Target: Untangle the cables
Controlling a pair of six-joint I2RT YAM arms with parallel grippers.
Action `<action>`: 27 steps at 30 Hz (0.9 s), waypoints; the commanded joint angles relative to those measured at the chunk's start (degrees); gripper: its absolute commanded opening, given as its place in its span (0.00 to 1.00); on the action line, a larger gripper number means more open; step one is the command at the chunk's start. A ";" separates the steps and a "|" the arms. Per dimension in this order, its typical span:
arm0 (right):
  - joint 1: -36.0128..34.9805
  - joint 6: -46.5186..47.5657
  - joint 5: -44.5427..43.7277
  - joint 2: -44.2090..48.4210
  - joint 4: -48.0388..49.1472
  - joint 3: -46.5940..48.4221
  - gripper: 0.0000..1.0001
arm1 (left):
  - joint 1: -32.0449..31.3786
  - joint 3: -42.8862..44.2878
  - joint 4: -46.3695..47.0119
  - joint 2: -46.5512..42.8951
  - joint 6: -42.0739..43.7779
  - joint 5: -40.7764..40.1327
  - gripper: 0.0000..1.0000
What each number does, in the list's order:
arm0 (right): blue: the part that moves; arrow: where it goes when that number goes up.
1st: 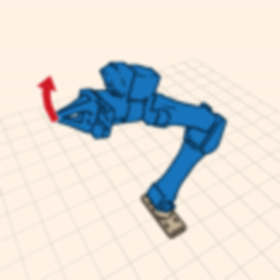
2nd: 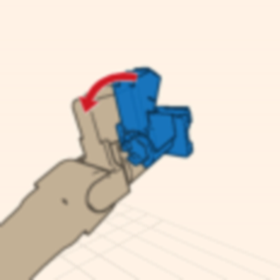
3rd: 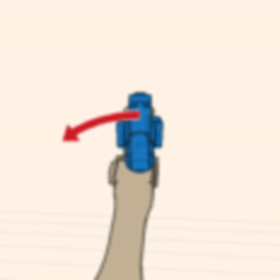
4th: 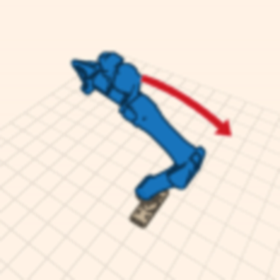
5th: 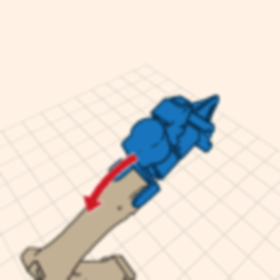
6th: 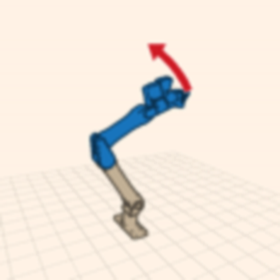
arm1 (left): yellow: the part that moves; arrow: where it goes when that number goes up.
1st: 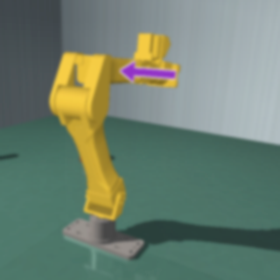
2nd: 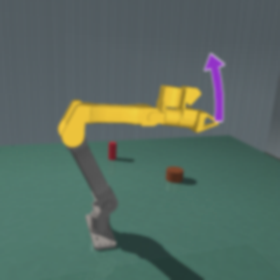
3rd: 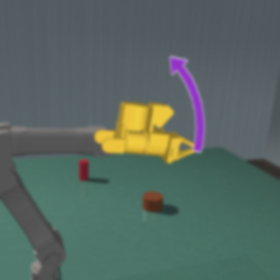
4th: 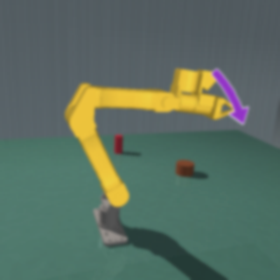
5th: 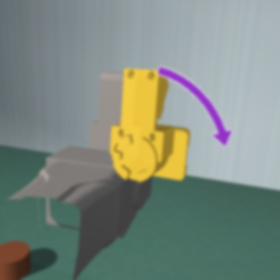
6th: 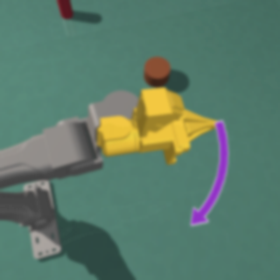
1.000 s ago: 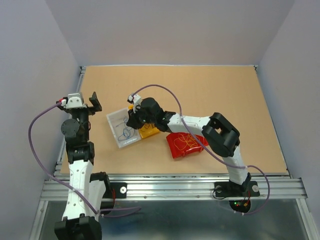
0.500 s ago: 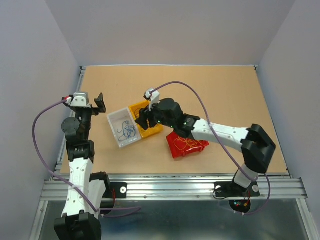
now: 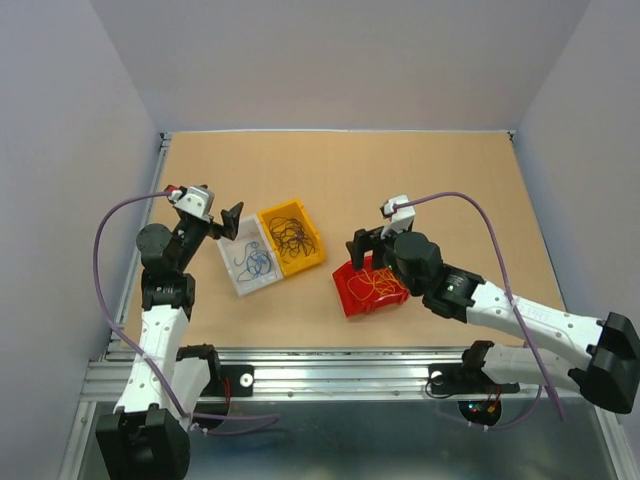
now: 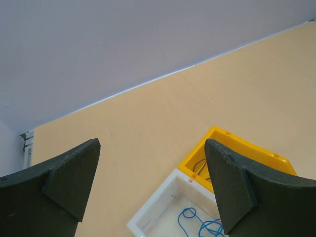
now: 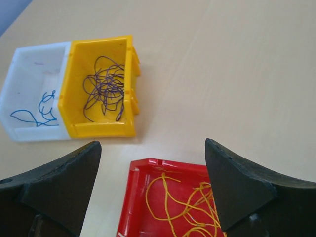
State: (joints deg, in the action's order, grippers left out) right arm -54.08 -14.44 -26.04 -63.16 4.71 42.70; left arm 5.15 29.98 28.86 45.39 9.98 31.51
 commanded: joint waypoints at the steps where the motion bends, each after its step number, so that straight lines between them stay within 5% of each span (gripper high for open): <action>1: 0.03 -1.56 -6.21 5.40 -4.53 -2.79 0.92 | -2.15 -0.80 2.43 -2.49 3.03 2.24 0.98; 9: 0.03 1.69 -8.41 8.84 -4.53 -5.26 0.97 | -4.36 -1.76 1.29 -2.67 6.72 10.85 0.98; 17: 0.03 2.66 -15.79 7.69 -4.53 -5.96 0.97 | -4.53 -3.52 1.46 -7.50 8.91 9.71 0.98; 27: 0.03 1.96 -16.41 19.02 -4.53 -8.94 0.95 | -4.53 -3.61 1.81 -8.03 8.66 5.69 0.98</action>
State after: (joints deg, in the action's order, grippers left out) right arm -54.06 -12.21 -39.35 -50.15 -1.10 35.79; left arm 0.75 26.65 27.97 38.06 18.17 39.70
